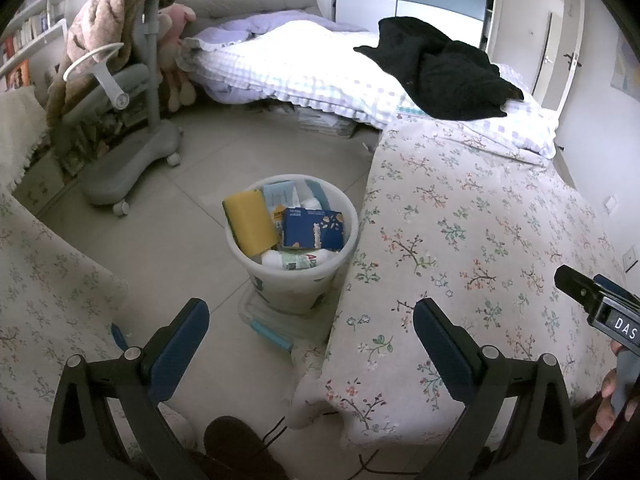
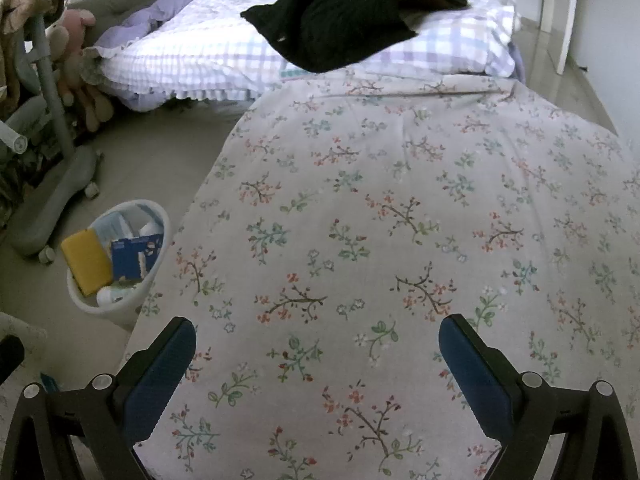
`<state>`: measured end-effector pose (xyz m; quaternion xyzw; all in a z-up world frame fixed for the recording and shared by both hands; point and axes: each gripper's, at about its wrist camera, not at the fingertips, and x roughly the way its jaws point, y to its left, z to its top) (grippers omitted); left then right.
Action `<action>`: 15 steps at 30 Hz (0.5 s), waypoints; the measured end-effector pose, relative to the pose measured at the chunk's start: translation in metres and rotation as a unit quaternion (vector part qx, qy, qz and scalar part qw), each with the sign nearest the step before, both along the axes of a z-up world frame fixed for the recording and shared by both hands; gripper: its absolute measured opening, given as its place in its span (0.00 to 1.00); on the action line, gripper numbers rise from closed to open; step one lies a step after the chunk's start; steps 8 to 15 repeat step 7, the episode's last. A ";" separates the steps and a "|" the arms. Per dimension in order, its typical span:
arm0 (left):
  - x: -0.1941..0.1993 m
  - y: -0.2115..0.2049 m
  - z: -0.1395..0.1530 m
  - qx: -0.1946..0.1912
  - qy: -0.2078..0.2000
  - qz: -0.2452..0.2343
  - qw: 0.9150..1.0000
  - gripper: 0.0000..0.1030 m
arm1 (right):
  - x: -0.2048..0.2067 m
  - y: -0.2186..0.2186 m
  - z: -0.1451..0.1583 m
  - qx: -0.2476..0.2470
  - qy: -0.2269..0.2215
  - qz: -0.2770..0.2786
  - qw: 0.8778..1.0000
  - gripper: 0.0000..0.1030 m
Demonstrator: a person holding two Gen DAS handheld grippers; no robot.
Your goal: Collect trash
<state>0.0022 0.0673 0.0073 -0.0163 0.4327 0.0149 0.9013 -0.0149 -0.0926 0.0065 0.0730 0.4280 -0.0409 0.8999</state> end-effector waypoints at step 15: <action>0.002 -0.002 -0.002 -0.008 0.002 -0.002 1.000 1.00 | 0.000 0.000 0.000 0.000 0.000 0.001 1.000 0.97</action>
